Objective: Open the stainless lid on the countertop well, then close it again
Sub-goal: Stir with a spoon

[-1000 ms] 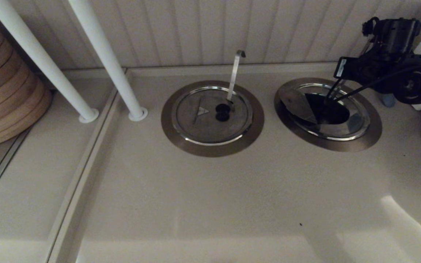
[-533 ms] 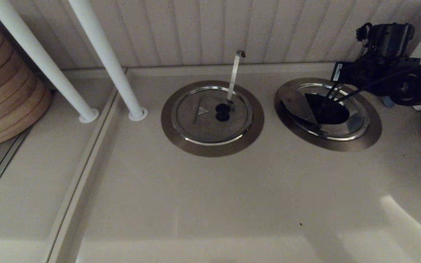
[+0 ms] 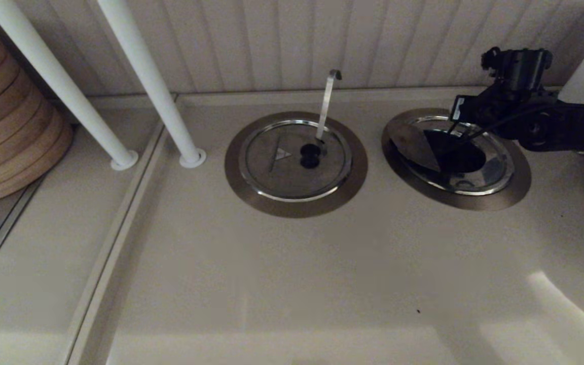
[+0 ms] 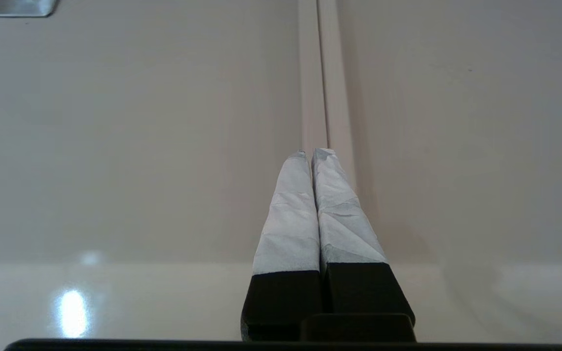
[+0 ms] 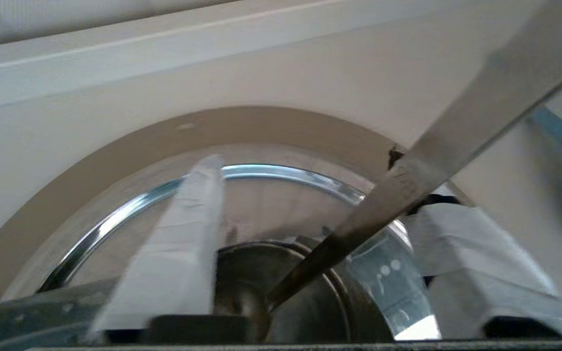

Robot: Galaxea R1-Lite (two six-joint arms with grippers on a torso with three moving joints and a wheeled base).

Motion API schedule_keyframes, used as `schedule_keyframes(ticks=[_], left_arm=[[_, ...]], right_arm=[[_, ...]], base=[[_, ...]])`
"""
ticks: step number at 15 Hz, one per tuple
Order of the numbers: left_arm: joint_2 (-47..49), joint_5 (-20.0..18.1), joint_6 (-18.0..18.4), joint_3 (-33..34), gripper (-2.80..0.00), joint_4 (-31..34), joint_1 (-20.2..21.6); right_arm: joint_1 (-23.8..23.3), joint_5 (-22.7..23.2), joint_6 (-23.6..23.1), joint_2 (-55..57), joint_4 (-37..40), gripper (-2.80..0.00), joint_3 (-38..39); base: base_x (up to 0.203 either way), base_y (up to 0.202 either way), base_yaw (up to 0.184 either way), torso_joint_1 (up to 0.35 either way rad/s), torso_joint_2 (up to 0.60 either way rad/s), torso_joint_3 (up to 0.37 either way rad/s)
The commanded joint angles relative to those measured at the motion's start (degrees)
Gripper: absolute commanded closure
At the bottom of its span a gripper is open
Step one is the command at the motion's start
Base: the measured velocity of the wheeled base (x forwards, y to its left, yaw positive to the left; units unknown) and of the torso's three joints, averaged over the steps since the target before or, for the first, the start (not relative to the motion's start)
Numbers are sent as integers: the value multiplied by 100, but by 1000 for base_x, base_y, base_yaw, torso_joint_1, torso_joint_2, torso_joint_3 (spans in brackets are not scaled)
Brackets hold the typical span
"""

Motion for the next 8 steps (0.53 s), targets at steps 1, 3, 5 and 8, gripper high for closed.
schedule_keyframes(ticks=[1,3,5,8], left_arm=[[6,4,-4,0,0,0,0],[6,4,-4,0,0,0,0],[6,4,-4,0,0,0,0],[6,4,-4,0,0,0,0]], right_arm=[[-33,-18,22,79,-19,-280,-59],[-24,-18,92,64,-34,-280,-60],[-24,-24,68,-3,19,-280,-56],[-18,-61,39,-155,132,-280,-2]], base=[[0,0,0,0,0,0],[0,0,0,0,0,0],[0,0,0,0,0,0],[0,0,0,0,0,0]])
